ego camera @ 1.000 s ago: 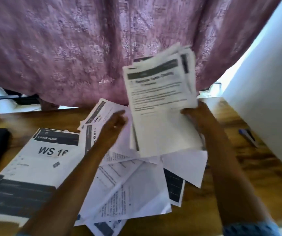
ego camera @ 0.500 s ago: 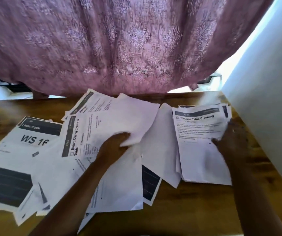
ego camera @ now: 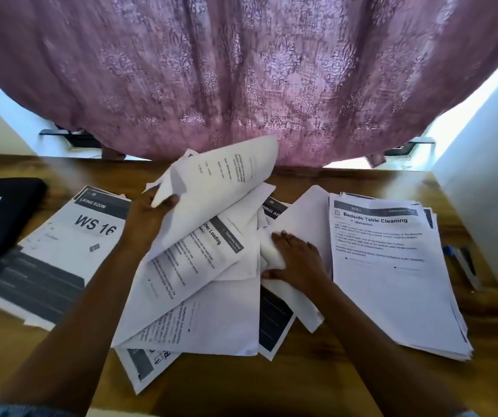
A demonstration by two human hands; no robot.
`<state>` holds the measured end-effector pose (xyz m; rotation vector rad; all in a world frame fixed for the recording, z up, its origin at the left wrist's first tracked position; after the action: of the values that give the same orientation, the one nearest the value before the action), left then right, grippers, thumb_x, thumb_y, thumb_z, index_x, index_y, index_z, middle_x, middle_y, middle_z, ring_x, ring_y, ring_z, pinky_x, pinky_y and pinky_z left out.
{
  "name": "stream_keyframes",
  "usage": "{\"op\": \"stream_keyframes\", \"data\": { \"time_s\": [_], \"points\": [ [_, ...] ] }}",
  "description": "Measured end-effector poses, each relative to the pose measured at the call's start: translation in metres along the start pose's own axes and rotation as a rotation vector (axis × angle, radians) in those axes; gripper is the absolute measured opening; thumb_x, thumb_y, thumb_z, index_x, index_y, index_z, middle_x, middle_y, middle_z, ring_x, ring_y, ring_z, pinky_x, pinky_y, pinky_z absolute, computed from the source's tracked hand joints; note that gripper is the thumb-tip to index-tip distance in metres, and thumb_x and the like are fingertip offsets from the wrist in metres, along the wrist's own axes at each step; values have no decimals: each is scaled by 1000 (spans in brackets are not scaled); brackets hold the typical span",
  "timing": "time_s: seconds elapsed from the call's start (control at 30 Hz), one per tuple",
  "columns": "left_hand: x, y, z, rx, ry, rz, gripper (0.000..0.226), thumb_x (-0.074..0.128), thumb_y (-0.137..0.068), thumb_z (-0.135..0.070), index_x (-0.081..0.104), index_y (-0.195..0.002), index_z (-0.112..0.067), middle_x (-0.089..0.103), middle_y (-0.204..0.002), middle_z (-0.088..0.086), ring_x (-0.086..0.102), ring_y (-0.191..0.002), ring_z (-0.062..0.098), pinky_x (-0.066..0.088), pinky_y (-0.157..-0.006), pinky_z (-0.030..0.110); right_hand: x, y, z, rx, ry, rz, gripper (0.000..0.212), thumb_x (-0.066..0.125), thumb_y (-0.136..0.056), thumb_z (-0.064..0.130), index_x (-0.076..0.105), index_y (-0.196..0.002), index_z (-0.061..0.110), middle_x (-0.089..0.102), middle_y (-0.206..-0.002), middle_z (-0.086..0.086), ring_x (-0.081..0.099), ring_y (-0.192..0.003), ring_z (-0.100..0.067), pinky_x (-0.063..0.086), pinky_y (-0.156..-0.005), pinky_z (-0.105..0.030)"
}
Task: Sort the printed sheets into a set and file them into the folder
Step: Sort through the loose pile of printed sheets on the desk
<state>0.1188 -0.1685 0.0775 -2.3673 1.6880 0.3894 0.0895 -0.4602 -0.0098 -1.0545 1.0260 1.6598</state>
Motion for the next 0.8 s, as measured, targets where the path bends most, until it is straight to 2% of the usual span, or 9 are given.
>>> {"op": "stream_keyframes", "data": {
  "time_s": [0.1, 0.2, 0.3, 0.4, 0.47, 0.53, 0.63, 0.7, 0.8],
  "points": [
    [-10, 0, 3, -200, 431, -76, 23, 61, -93, -16, 62, -115, -12, 72, -95, -4, 68, -87, 10, 49, -71, 17, -11, -5, -1, 28, 24, -145, 62, 63, -83, 53, 46, -133, 21, 58, -130, -4, 56, -116, -22, 39, -99, -34],
    [-19, 0, 6, -322, 671, -13, 12, 55, -95, -16, 65, -101, -19, 75, -83, -6, 71, -75, 9, 55, -63, 25, -29, -12, -6, 105, -84, -293, 33, 61, -88, 36, 61, -116, 18, 70, -107, -7, 65, -92, -25, 50, -79, -32],
    [-29, 6, 7, -385, 777, 147, 21, 53, -94, -19, 74, -93, -18, 75, -95, 3, 72, -81, 18, 58, -66, 31, -58, -20, -21, 268, -465, -372, 22, 64, -88, 31, 68, -99, 12, 70, -94, -10, 65, -86, -32, 52, -75, -38],
    [-41, 7, 12, -340, 666, 150, 24, 55, -92, -14, 66, -114, -13, 72, -109, 9, 71, -92, 24, 58, -71, 38, -92, -16, -28, 344, -939, -479, 20, 68, -84, 31, 64, -80, 11, 69, -81, -13, 66, -76, -32, 56, -73, -47],
    [-49, 5, 15, -282, 609, 108, 33, 56, -92, -10, 59, -125, -11, 69, -116, 11, 68, -101, 27, 56, -81, 44, -113, -10, -24, 330, -1252, -501, 15, 69, -84, 27, 65, -82, 13, 70, -82, -10, 67, -73, -29, 57, -69, -44],
    [-60, 3, 11, -215, 595, 52, 28, 56, -92, -8, 62, -120, -11, 70, -114, 9, 68, -101, 25, 56, -82, 41, -136, -6, -16, 256, -1446, -481, 9, 66, -87, 22, 66, -90, 14, 71, -85, -6, 67, -75, -25, 55, -66, -36],
    [-90, -7, -9, -141, 652, 8, 20, 54, -92, -7, 70, -98, -18, 75, -92, 1, 71, -83, 16, 59, -68, 32, -168, 3, 6, 37, -1776, -378, 32, 62, -89, 24, 61, -117, 9, 66, -110, -12, 64, -98, -31, 54, -82, -43],
    [-116, -17, -20, -150, 707, 32, 16, 58, -88, -15, 65, -103, -16, 75, -87, 1, 71, -76, 14, 60, -64, 33, -183, 12, 27, -54, -1969, -268, 48, 60, -90, 34, 53, -132, 11, 56, -132, -15, 55, -119, -32, 45, -99, -51],
    [-152, -32, -19, -243, 592, 82, 14, 56, -94, -19, 63, -104, -12, 74, -81, 4, 71, -69, 17, 59, -59, 32, -191, 15, 50, -79, -2021, -233, 49, 54, -93, 45, 56, -132, 17, 61, -128, -9, 61, -113, -26, 50, -94, -45]
  ]
}}
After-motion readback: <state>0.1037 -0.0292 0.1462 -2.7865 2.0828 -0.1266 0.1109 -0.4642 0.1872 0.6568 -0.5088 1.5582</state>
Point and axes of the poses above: each hand's wrist, its own y-axis away from the middle knuckle, its own x-axis out of the palm, z = x × y, the point moved 4 cm from there along -y, towards the middle knuckle
